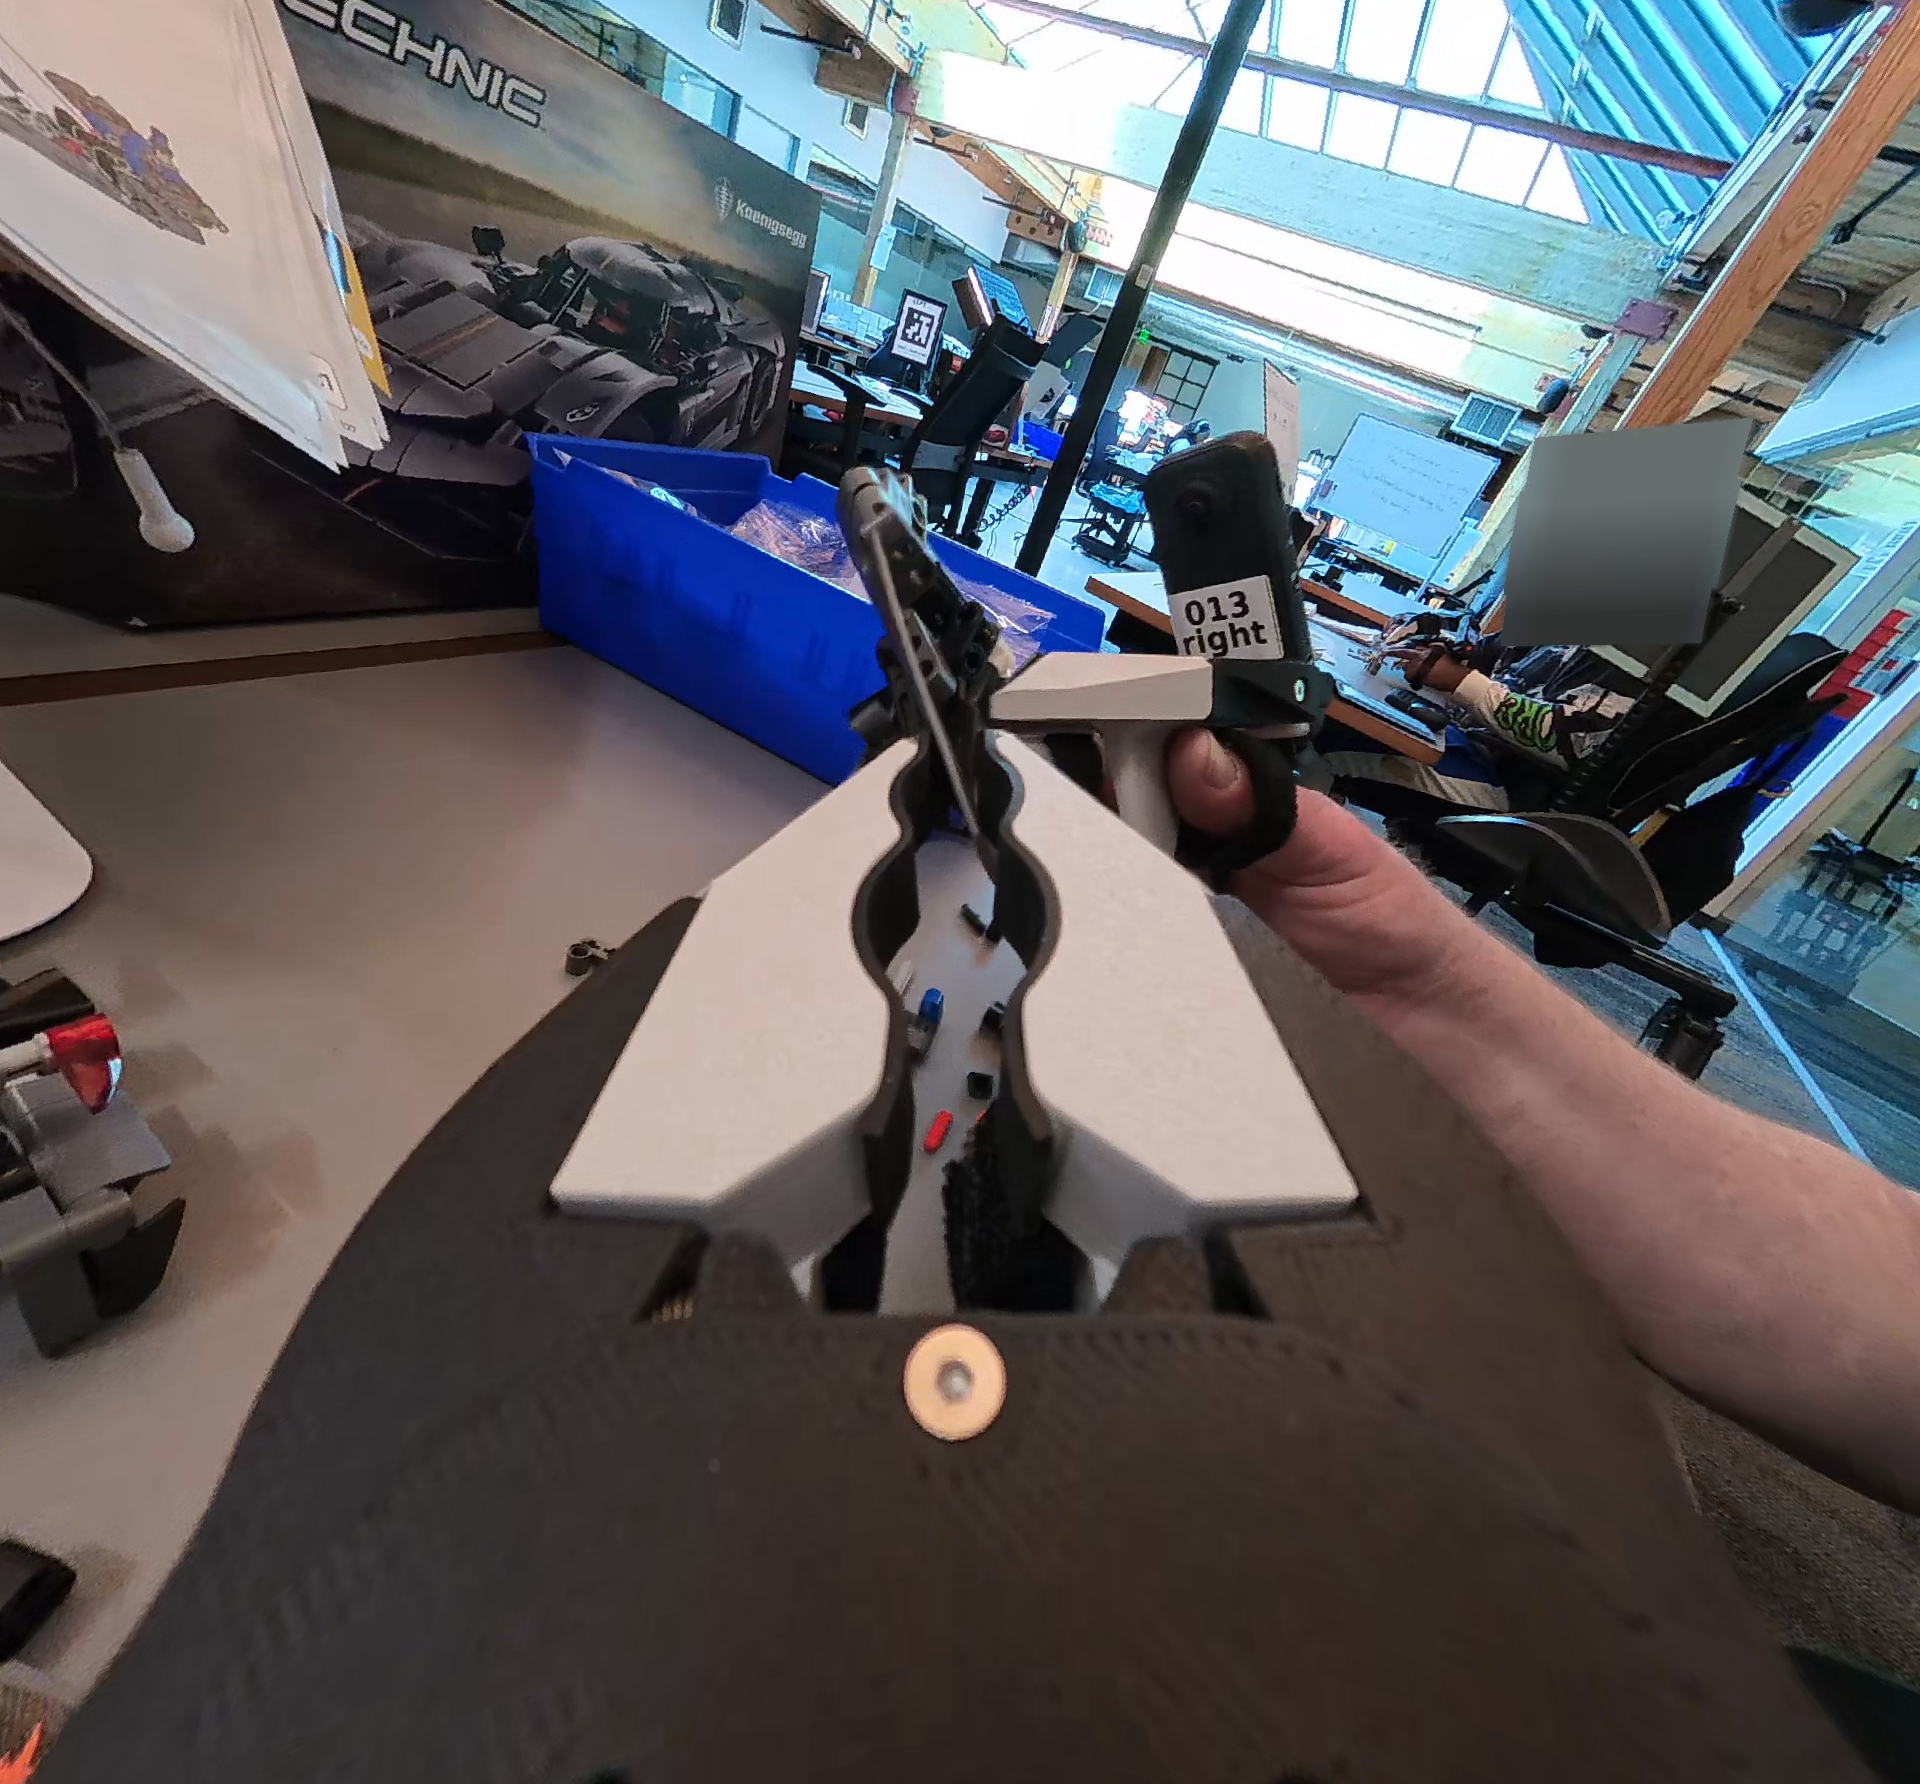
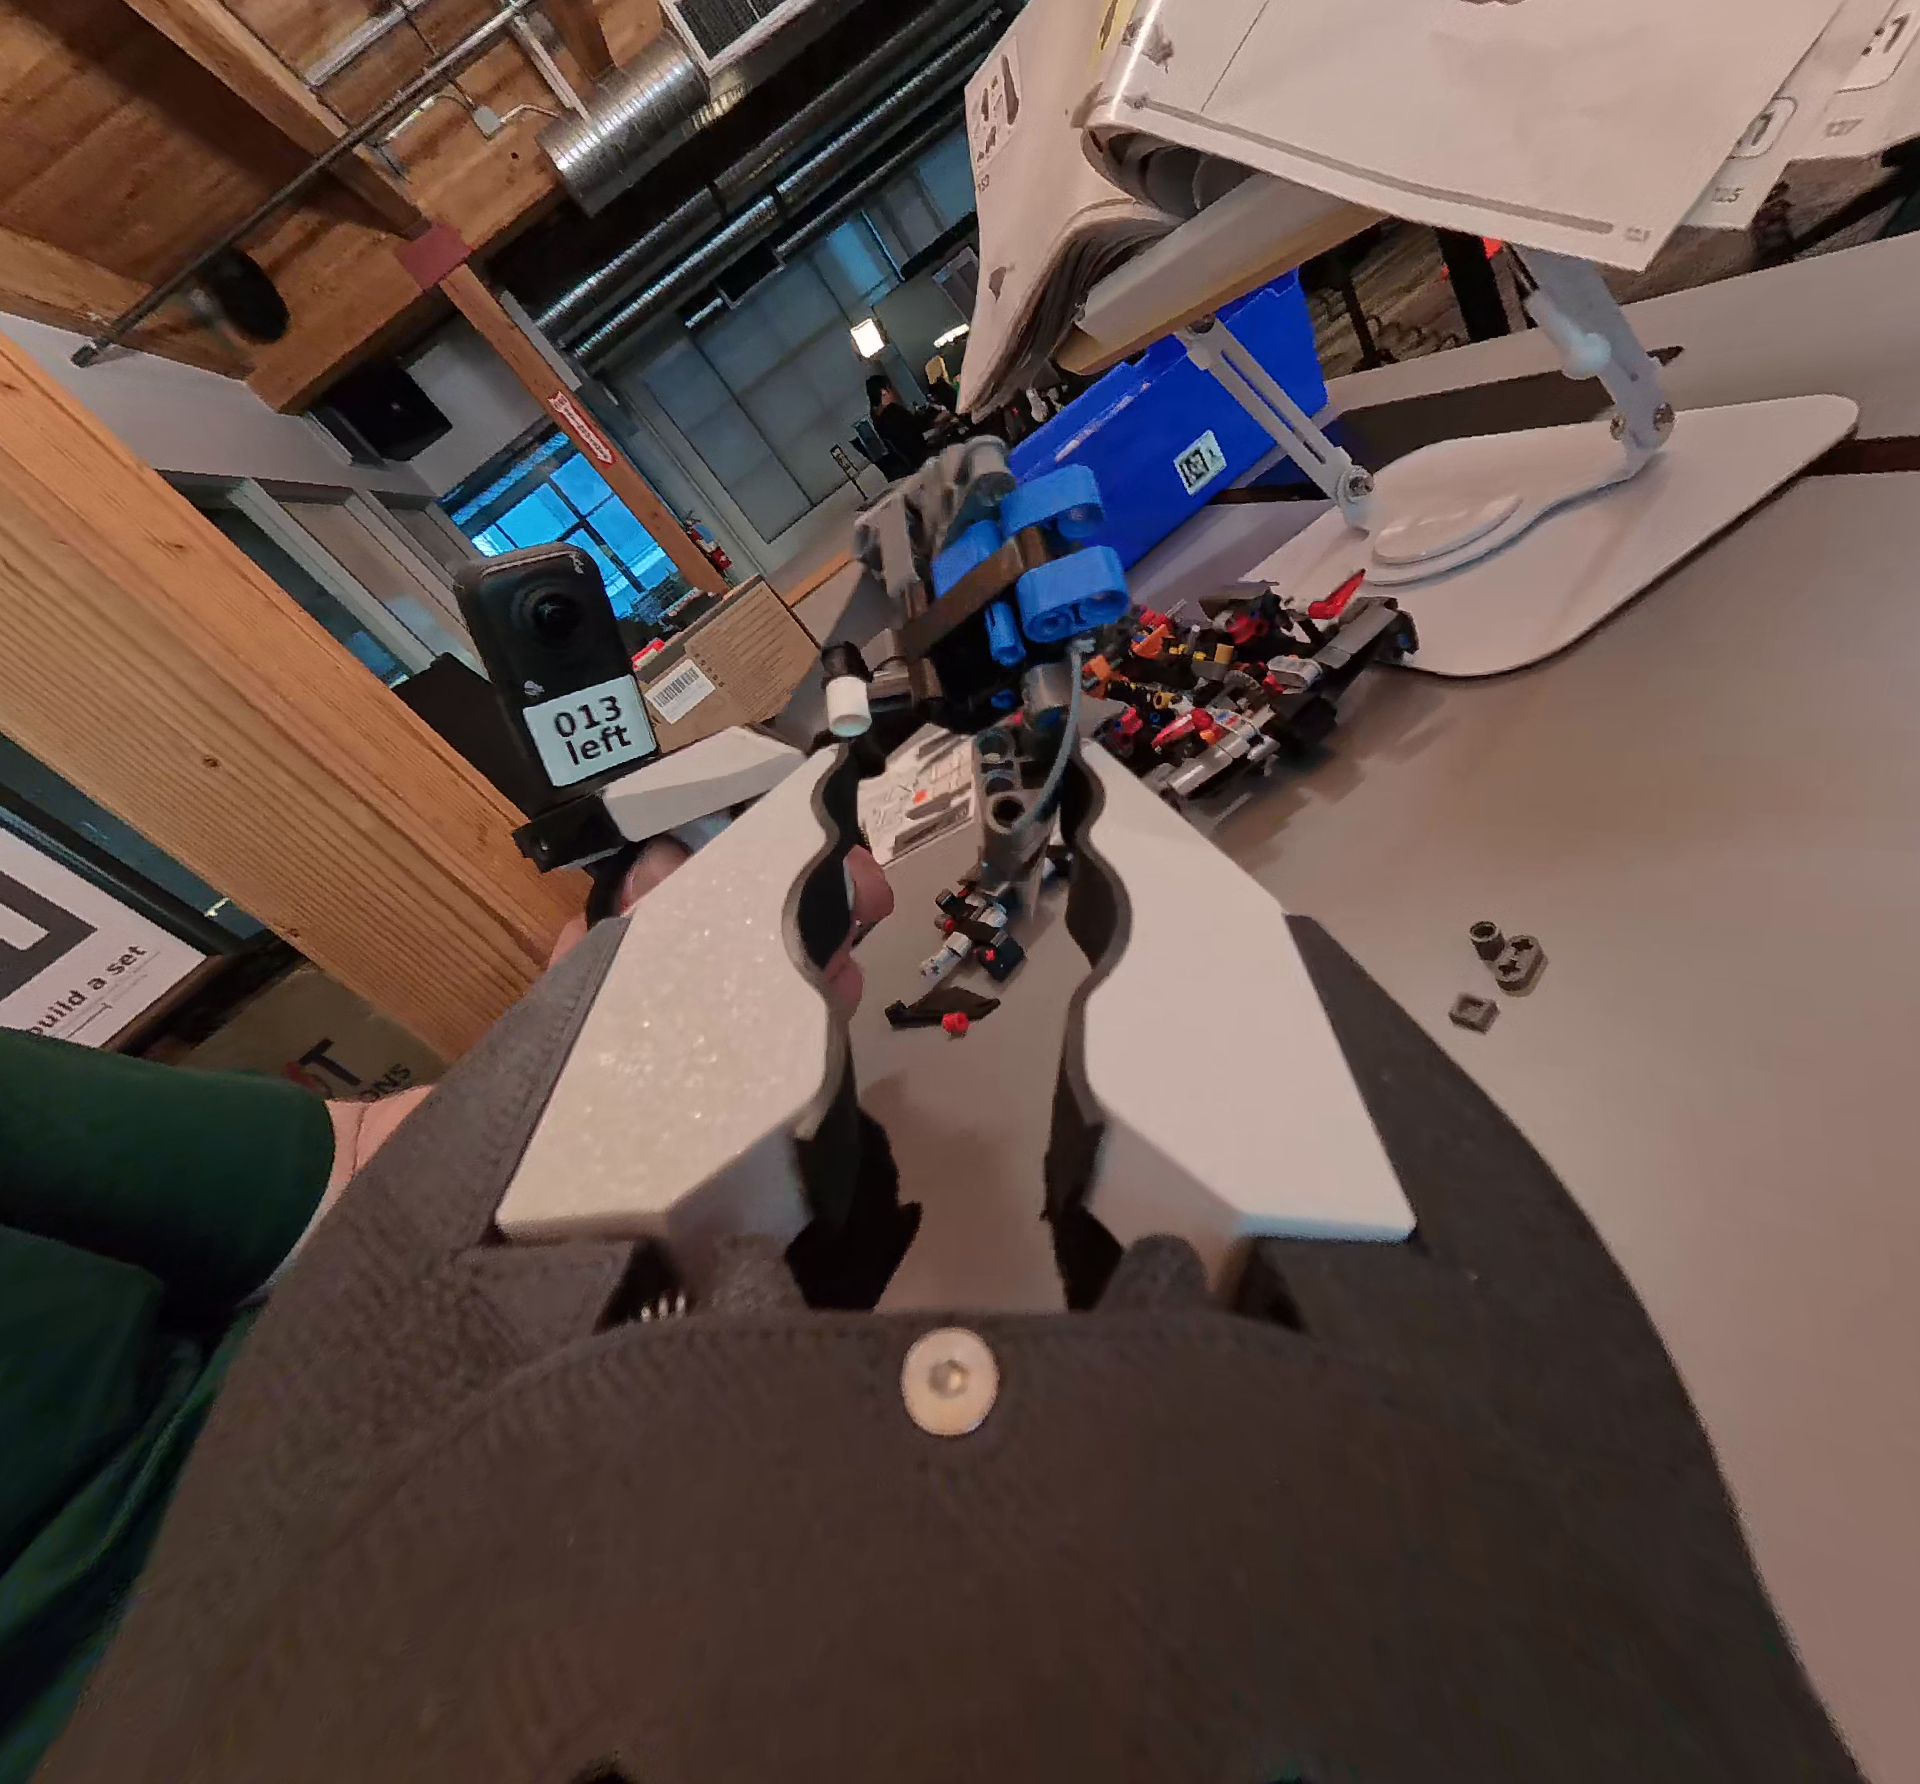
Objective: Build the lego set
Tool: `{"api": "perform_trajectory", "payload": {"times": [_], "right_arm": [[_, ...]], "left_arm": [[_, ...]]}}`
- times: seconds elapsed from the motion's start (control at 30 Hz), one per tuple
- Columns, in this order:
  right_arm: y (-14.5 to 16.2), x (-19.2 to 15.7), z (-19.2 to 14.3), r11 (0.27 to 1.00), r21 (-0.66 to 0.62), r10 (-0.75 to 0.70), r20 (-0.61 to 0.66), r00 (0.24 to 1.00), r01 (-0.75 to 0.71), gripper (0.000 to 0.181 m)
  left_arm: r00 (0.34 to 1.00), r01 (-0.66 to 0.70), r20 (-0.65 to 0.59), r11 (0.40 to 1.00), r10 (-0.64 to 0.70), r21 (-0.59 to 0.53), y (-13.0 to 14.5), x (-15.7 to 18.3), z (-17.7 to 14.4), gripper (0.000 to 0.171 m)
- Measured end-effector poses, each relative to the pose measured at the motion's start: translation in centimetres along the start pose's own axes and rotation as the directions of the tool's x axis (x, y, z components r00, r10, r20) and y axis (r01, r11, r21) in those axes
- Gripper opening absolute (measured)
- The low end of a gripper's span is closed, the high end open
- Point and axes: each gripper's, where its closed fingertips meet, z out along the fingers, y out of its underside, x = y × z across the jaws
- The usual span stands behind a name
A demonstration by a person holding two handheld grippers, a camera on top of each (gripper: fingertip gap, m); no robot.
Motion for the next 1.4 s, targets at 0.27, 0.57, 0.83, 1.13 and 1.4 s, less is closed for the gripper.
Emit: {"api": "perform_trajectory", "payload": {"times": [0.27, 0.57, 0.83, 1.13, 1.4], "right_arm": [[-0.7, -0.3, -0.3, 0.999, 0.036, 0.022, 0.043, 0.999, -0.024, 0.028], [0.6, -0.9, 0.4, 0.997, -0.030, 0.079, 0.120, 0.990, -0.076, 0.053], [0.4, -1.3, 0.4, 0.990, -0.006, 0.137, 0.170, 0.976, -0.138, 0.038], [0.4, -1.4, 0.2, 0.990, -0.001, 0.136, 0.181, 0.974, -0.138, 0.024], [0.4, -1.1, 0.1, 0.995, 0.000, 0.103, 0.150, 0.983, -0.104, 0.012]], "left_arm": [[1.000, -0.011, -0.006, 1.000, 0.011, 0.005, -0.3, 0.0, -0.1, 0.004], [0.998, 0.057, -0.023, 0.997, -0.056, 0.043, -0.8, -0.7, -0.4, 0.004], [0.999, -0.036, -0.001, 0.999, 0.036, 0.019, -0.4, -0.2, -0.1, 0.004], [0.998, -0.062, 0.013, 0.998, 0.062, 0.017, -0.3, -0.2, 0.0, 0.003], [0.997, 0.062, -0.054, 0.998, -0.060, 0.025, -0.4, 0.0, 0.0, 0.004]]}}
